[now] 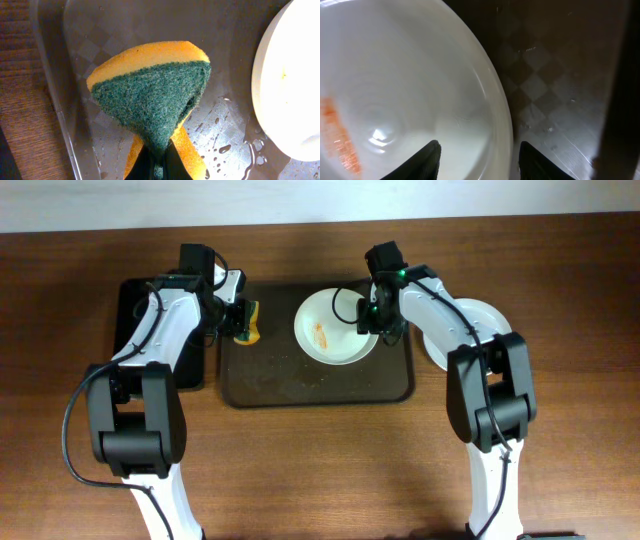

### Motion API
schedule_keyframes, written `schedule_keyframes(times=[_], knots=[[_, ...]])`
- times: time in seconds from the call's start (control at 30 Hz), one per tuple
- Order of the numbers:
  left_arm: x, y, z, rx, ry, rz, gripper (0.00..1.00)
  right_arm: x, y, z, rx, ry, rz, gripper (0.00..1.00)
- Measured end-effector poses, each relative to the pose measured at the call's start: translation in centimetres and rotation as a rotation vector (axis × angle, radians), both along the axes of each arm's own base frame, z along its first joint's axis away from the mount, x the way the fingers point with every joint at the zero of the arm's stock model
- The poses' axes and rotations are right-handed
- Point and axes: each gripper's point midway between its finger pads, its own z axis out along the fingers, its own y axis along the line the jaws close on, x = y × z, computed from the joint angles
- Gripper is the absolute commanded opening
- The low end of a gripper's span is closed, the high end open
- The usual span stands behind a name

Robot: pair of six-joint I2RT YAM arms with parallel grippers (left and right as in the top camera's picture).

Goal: Clean dirty plates on tray and stack at the side
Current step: 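Grasp the last plate rim with the right gripper and drag it center, then scrub the last plate with the sponge in the left gripper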

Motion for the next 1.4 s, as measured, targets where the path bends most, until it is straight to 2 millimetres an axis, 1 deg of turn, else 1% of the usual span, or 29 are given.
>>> schedule_keyframes(times=[0.03,0.13,0.27,0.4,0.47,0.53,0.57,0.6,0.63,0.67,0.73,0.77,0.8,0.83,0.97,1.03,1.13,1.17,1.2,1.27,1.3,1.33,1.4], knots=[[0.0,0.0,0.0,0.000,0.000,0.000,0.01,0.1,0.1,-0.2,0.004,-0.003,0.004,0.48],[0.0,0.0,0.0,0.000,0.000,0.000,0.01,0.3,0.4,-0.2,0.018,-0.012,0.016,0.41],[0.0,0.0,0.0,0.000,0.000,0.000,0.01,0.4,0.5,-0.2,0.023,-0.015,0.022,0.28],[0.0,0.0,0.0,0.000,0.000,0.000,0.01,0.1,0.9,-0.3,0.044,0.001,0.020,0.15],[0.0,0.0,0.0,0.000,0.000,0.000,0.01,-0.3,1.0,-0.4,0.056,0.023,0.001,0.05],[0.0,0.0,0.0,0.000,0.000,0.000,0.01,-0.7,1.0,-0.4,0.069,0.050,-0.036,0.04],[0.0,0.0,0.0,0.000,0.000,0.000,0.01,-1.0,1.1,-0.2,0.084,0.075,-0.081,0.04],[-0.1,-0.1,0.1,-0.006,0.005,-0.002,0.01,-1.5,1.1,-0.3,0.088,0.107,-0.116,0.04],[-0.1,-0.2,0.3,-0.013,0.008,-0.004,0.01,-1.7,1.1,-0.3,0.091,0.118,-0.127,0.04],[0.1,-0.6,0.9,-0.032,0.002,-0.009,0.01,-2.1,1.2,-0.3,0.102,0.138,-0.151,0.04],[1.5,-1.5,2.9,-0.075,-0.052,-0.028,0.01,-2.4,1.6,-0.3,0.133,0.161,-0.171,0.04],[1.9,-1.8,3.5,-0.085,-0.069,-0.034,0.01,-2.4,1.8,-0.2,0.145,0.166,-0.173,0.04],[2.0,-2.2,3.7,-0.095,-0.076,-0.042,0.01,-2.6,2.2,-0.2,0.166,0.178,-0.176,0.04],[1.8,-3.6,3.9,-0.103,-0.076,-0.071,0.01,-2.7,2.6,-0.2,0.182,0.184,-0.173,0.04],[1.1,-6.3,4.0,-0.117,-0.076,-0.127,0.01,-2.6,4.3,-0.2,0.239,0.183,-0.146,0.04],[1.1,-6.5,4.0,-0.120,-0.076,-0.131,0.01,-2.7,4.6,-0.2,0.260,0.189,-0.140,0.04],[1.1,-6.4,3.4,-0.119,-0.063,-0.129,0.01,-2.5,4.9,-0.1,0.278,0.181,-0.133,0.04],[1.0,-6.5,2.5,-0.118,-0.046,-0.129,0.01,-2.5,5.0,-0.1,0.281,0.179,-0.133,0.04],[0.9,-6.6,1.2,-0.116,-0.018,-0.131,0.01,-2.4,5.0,-0.1,0.283,0.178,-0.132,0.04],[0.3,-7.3,-1.2,-0.118,0.036,-0.144,0.01,-2.4,5.0,-0.1,0.284,0.174,-0.131,0.04],[-0.1,-7.9,-2.1,-0.119,0.055,-0.156,0.01,-2.3,5.0,-0.1,0.284,0.173,-0.132,0.04],[-0.4,-8.6,-2.6,-0.121,0.070,-0.169,0.01,-2.3,5.0,-0.1,0.285,0.172,-0.132,0.04],[-1.0,-9.5,-2.8,-0.123,0.083,-0.187,0.01,-2.3,5.0,-0.2,0.284,0.173,-0.132,0.04]])
